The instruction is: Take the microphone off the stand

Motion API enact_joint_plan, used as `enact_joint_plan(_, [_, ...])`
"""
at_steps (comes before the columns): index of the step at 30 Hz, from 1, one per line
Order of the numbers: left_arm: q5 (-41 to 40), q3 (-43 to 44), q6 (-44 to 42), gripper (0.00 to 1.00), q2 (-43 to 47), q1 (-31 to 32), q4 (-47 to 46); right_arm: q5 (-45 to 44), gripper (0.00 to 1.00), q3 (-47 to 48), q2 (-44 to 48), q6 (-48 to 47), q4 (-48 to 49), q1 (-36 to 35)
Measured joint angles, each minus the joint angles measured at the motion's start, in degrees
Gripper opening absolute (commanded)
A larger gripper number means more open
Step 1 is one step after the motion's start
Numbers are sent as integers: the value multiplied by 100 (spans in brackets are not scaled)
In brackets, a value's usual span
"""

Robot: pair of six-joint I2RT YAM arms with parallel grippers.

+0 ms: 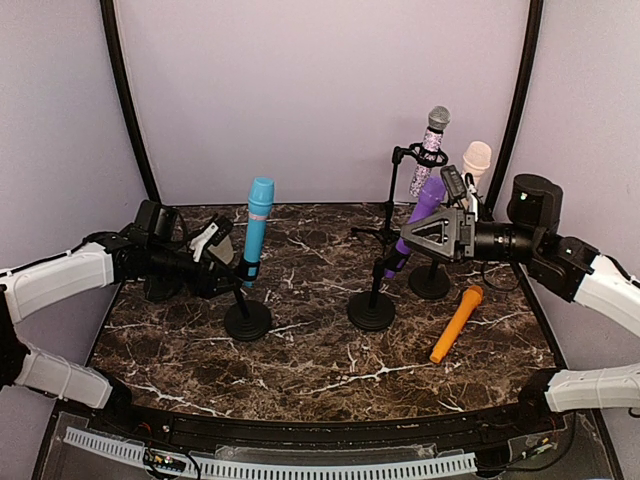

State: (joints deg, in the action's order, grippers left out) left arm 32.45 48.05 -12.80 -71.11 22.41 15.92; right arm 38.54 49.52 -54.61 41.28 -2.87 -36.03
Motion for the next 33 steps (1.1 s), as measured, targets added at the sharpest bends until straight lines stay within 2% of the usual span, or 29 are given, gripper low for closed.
enact_joint_plan(18, [-697,-22,-11,28,0,243,-284,-24,97,42,-170,-26,85,-79])
enact_joint_plan(20, [-752,-24,-15,25,0,267,-315,-24,97,42,-201,-26,131,-81])
enact_joint_plan(22, [-811,-44,-26,17,2,313,-363,-24,96,42,-229,-26,168,-85])
enact_joint_plan(27, [-999,-92,-68,12,59,435,-433,-79,97,42,-249,-26,264,-118])
enact_joint_plan(33, [-1263,-188,-50,0,216,651,-472,-289,96,42,-243,-28,323,-133])
